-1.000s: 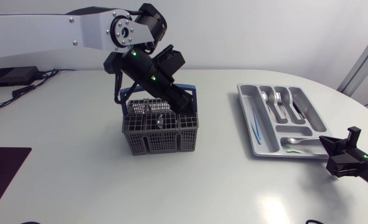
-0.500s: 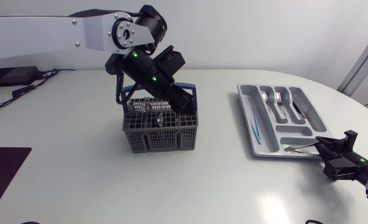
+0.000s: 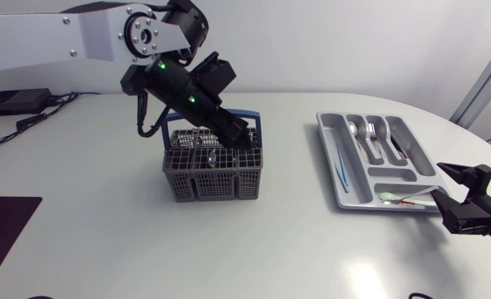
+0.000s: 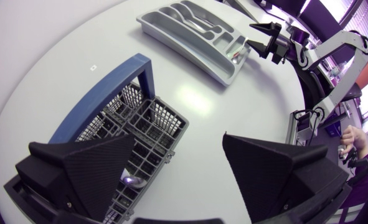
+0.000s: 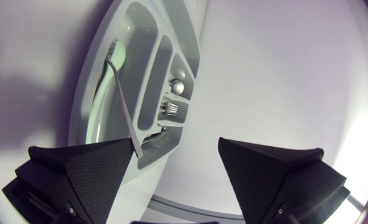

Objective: Unload the cutlery basket into the drawer organizer.

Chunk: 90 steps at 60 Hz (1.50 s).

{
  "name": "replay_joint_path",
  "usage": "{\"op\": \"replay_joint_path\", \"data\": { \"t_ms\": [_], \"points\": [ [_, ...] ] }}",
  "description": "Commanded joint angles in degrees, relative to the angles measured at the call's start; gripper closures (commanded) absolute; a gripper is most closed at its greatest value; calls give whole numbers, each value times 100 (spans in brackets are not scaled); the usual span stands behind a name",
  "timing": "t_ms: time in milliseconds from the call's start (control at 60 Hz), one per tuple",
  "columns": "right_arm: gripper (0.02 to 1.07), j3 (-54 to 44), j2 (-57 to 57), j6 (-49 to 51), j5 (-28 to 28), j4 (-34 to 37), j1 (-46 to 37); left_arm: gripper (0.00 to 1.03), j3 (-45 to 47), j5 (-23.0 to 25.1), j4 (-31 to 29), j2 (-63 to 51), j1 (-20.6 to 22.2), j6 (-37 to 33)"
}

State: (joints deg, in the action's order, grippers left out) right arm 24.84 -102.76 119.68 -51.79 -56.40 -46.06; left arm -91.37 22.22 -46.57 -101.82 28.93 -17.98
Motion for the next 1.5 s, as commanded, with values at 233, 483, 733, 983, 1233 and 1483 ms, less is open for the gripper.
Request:
{"op": "replay_joint_path", "data": {
  "t_ms": [233,483,733,983,1233,1483],
  "points": [
    [7,153,-473,179,345,-81,-52,5,225,11,-46,250,-89,-48],
    [7,328,-447,240,459,-38,-122,5,190,11,-2,145,-133,-74],
    [6,399,-157,249,538,516,-254,5,-12,11,-2,-31,-98,-48],
    [6,768,520,-744,732,2353,45,5,-74,11,-2,-75,-63,-22],
    [6,1005,1215,-894,881,3909,194,5,14,11,-19,-31,-98,-39],
    [6,1990,2023,-2405,899,5579,361,5,-47,11,-72,92,-274,-83]
  ]
}}
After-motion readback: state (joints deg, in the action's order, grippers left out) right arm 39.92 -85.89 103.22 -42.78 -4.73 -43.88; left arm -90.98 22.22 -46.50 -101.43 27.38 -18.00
